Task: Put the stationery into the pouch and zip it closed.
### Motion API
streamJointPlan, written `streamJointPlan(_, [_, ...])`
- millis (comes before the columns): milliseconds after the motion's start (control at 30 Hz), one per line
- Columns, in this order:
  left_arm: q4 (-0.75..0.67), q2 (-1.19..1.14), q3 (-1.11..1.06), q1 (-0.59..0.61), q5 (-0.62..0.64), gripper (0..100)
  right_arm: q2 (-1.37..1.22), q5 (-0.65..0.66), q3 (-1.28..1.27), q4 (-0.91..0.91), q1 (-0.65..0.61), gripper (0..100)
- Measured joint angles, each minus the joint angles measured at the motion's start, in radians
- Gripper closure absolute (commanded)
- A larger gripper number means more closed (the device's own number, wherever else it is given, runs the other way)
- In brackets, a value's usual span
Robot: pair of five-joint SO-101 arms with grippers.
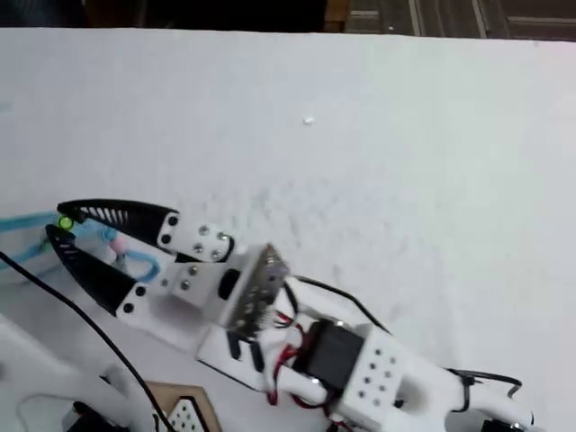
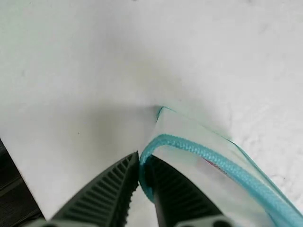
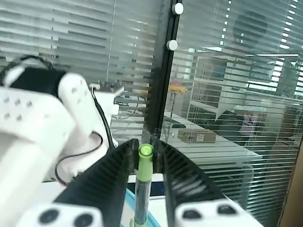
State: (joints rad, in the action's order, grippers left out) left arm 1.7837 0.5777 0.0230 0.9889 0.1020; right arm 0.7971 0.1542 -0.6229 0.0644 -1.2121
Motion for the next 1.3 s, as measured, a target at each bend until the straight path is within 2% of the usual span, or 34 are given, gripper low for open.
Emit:
streamJointPlan(167, [0.000, 0.000, 0.000, 0.000, 0.000, 98, -0.040, 0.097, -0.023, -0.075, -0.002, 98.2])
streamJointPlan(333, [0.000, 0.000, 0.000, 0.000, 0.000, 98, -0.094, 0.135, -0.025, -0.091, -0.002, 98.2])
streamJointPlan(600, [0.002, 0.000, 0.000, 0.000, 0.000, 98, -0.382, 0.207, 0.005, -0.097, -0.002, 97.6])
streamJointPlan(800, [0.002, 0.000, 0.000, 0.000, 0.000, 98, -0.473, 0.207, 0.041, -0.092, -0.002, 81.1])
streamJointPlan(900, [0.002, 0.000, 0.000, 0.000, 0.000, 98, -0.471, 0.207, 0.049, -0.038, -0.003, 75.9])
streamJointPlan(1300, [0.002, 0.000, -0.002, 0.000, 0.000, 98, -0.264, 0.207, 0.055, 0.287, -0.077, 75.8])
